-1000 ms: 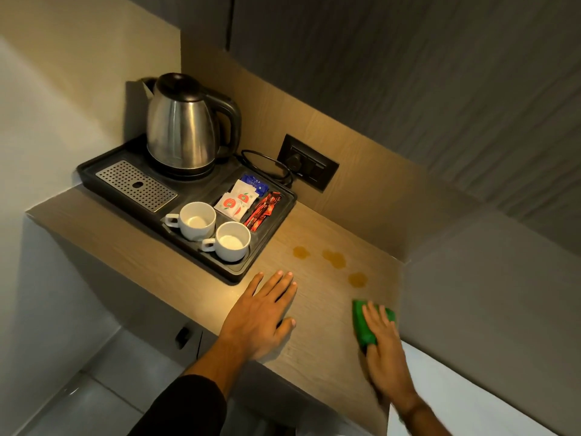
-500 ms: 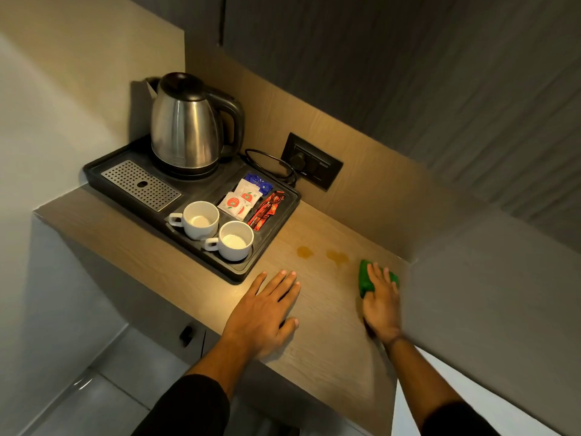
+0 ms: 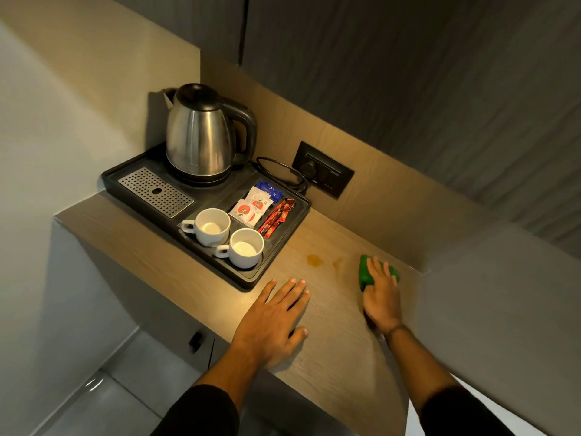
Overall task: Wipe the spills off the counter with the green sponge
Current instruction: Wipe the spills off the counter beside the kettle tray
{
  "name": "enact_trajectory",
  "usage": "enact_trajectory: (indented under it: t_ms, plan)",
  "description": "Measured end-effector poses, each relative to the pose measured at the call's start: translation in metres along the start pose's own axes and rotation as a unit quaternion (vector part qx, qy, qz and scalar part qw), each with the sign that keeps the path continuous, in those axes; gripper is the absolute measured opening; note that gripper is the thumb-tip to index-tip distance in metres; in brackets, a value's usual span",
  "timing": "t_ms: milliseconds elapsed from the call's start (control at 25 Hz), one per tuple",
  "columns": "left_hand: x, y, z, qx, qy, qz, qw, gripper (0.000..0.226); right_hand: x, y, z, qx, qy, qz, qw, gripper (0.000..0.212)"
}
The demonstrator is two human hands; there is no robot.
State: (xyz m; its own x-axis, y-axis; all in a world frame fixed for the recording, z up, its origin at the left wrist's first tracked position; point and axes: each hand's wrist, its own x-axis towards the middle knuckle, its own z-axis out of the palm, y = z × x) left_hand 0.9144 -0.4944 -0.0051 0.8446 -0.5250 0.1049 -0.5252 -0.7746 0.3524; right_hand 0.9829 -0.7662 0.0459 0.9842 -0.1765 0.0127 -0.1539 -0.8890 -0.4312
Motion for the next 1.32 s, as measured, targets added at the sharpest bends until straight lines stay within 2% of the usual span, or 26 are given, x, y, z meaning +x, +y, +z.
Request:
enact_trajectory:
  t_ms: [120,200,240,360,480,520,600,640,720,800,920,1000,1080,1120,1200,1240,1320]
  plan:
    - [0.0,0.0,0.001,0.002,-0.002,0.001,1.0,0.071,0.005,-0.048,0.021,0.022,-0.051,-0.088,0.995,0.075]
    - [0.0,-0.001,0.002,0.002,0.003,-0.002,1.0,0.071,-0.039,-0.026,0.031,0.015,-0.093,-0.176,0.98,0.076]
    - [0.0,-0.001,0.002,0.004,0.004,-0.003,1.0,0.071,-0.063,-0.005,0.028,0.007,-0.098,-0.187,0.977,0.076]
    - [-0.001,0.0,0.0,0.01,0.0,-0.002,1.0,0.07,-0.068,0.038,0.003,0.01,-0.076,-0.154,0.985,0.079]
    - [0.0,0.001,-0.002,0.007,-0.008,-0.004,1.0,0.07,-0.003,-0.005,0.005,0.001,-0.039,-0.092,0.995,0.071]
    - [0.0,0.002,-0.002,0.005,-0.009,-0.003,1.0,0.07,0.017,-0.031,0.01,0.005,-0.048,-0.08,0.996,0.07]
    - [0.0,0.002,-0.002,0.002,-0.007,0.001,1.0,0.071,0.027,-0.066,0.025,0.017,-0.096,-0.117,0.988,0.075]
    - [-0.001,0.002,-0.003,0.001,-0.006,0.003,1.0,0.071,0.016,-0.066,0.031,0.009,-0.123,-0.168,0.978,0.077]
    - [-0.001,0.001,-0.003,0.008,-0.002,0.0,1.0,0.071,-0.022,-0.031,0.031,-0.014,-0.159,-0.256,0.953,0.075]
    - [-0.001,0.002,-0.004,0.009,-0.003,-0.002,1.0,0.071,-0.052,0.018,0.013,-0.008,-0.152,-0.266,0.952,0.072]
    - [-0.002,0.003,-0.006,0.005,-0.009,-0.001,1.0,0.07,-0.024,0.025,0.0,0.002,-0.109,-0.202,0.973,0.076]
    - [0.0,0.004,-0.006,0.011,-0.012,-0.001,1.0,0.071,0.016,-0.015,0.012,-0.011,-0.068,-0.141,0.988,0.076]
    - [0.0,0.003,-0.007,0.01,-0.015,0.001,1.0,0.071,0.042,-0.062,0.025,0.007,-0.084,-0.109,0.99,0.078]
    - [0.0,0.002,-0.007,0.008,-0.016,0.003,1.0,0.07,0.041,-0.075,0.032,0.01,-0.103,-0.128,0.986,0.079]
    - [0.0,0.002,-0.006,0.007,-0.015,0.005,1.0,0.071,0.016,-0.068,0.037,-0.009,-0.143,-0.217,0.966,0.081]
    - [0.0,0.002,-0.006,0.009,-0.012,0.006,1.0,0.071,-0.006,-0.051,0.033,-0.015,-0.154,-0.251,0.955,0.081]
    - [0.001,0.002,-0.006,0.009,-0.013,0.008,1.0,0.072,-0.057,-0.002,0.019,-0.019,-0.146,-0.268,0.952,0.074]
